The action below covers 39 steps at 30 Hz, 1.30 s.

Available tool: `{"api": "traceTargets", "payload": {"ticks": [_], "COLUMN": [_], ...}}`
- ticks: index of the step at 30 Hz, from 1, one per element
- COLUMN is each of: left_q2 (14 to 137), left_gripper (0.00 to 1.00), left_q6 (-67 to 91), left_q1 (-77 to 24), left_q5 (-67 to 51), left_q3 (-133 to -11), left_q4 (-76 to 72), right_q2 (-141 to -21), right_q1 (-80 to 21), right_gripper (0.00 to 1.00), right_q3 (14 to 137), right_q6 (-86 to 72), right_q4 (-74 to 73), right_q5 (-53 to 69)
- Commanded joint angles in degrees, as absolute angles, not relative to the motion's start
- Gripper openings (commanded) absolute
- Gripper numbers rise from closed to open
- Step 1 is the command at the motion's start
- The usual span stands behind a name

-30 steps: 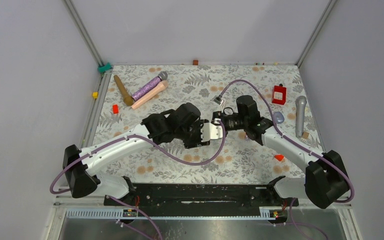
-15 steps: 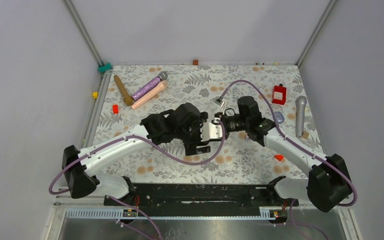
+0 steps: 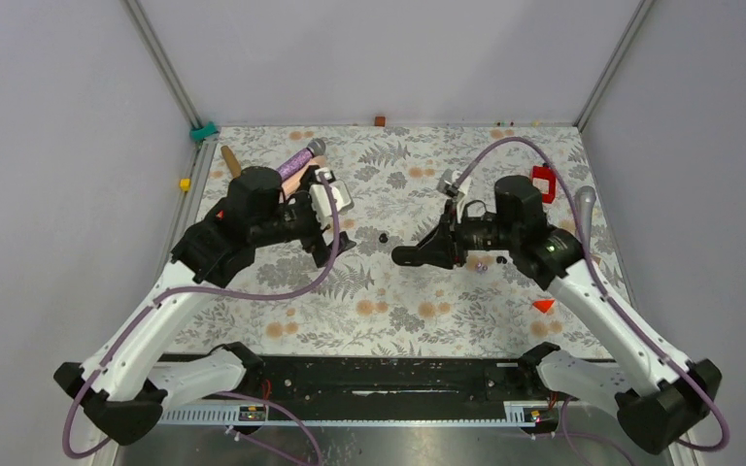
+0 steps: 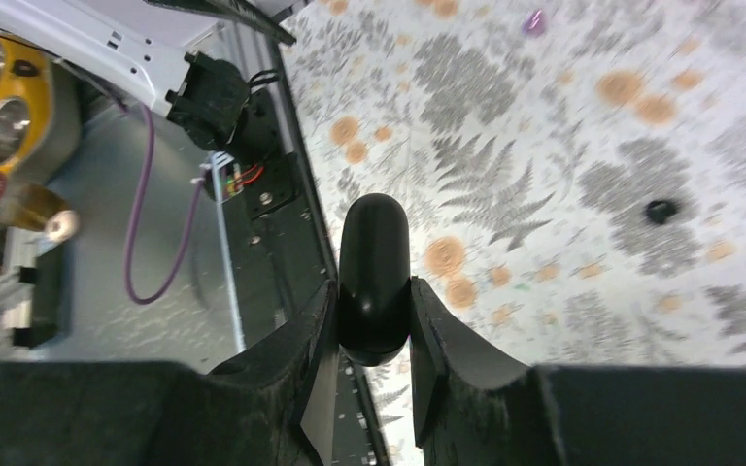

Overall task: Insert the wireless bluetooth earbuds into the charging case
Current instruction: Adjust the charging case.

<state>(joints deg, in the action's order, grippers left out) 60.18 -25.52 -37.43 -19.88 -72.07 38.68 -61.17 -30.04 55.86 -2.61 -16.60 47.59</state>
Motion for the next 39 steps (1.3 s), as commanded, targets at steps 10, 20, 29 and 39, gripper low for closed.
{"api": "traceTargets", "payload": {"ticks": [10, 20, 29, 39], "left_q2": [66.9, 72.0, 71.2, 71.6], "left_gripper": [0.99, 0.99, 0.99, 0.99], "left_q6": [-11.1, 55.8, 53.6, 47.9], "left_q1": [-32.4, -31.5, -31.6, -31.8], "left_q5": [-62.4, -67.8, -62.3, -58.0], "left_q3": [-78.3, -46.9, -45.6, -47.3], "left_q4": [27.7, -67.9, -59.7, -44.4], "right_q2": [-51.0, -48.0, -49.7, -56.2], "right_q1": [-29.8, -22.1, -20.7, -20.8], "right_gripper": [0.11, 0.13, 0.13, 0.14], "right_q3": [70.4, 58.8, 50.8, 47.7], "right_q6": [5.3, -22.1, -30.8, -41.7], "right_q4": [-19.8, 6.8, 23.0, 36.8], "right_q5": [34.6, 44.2, 46.5, 45.6]}}
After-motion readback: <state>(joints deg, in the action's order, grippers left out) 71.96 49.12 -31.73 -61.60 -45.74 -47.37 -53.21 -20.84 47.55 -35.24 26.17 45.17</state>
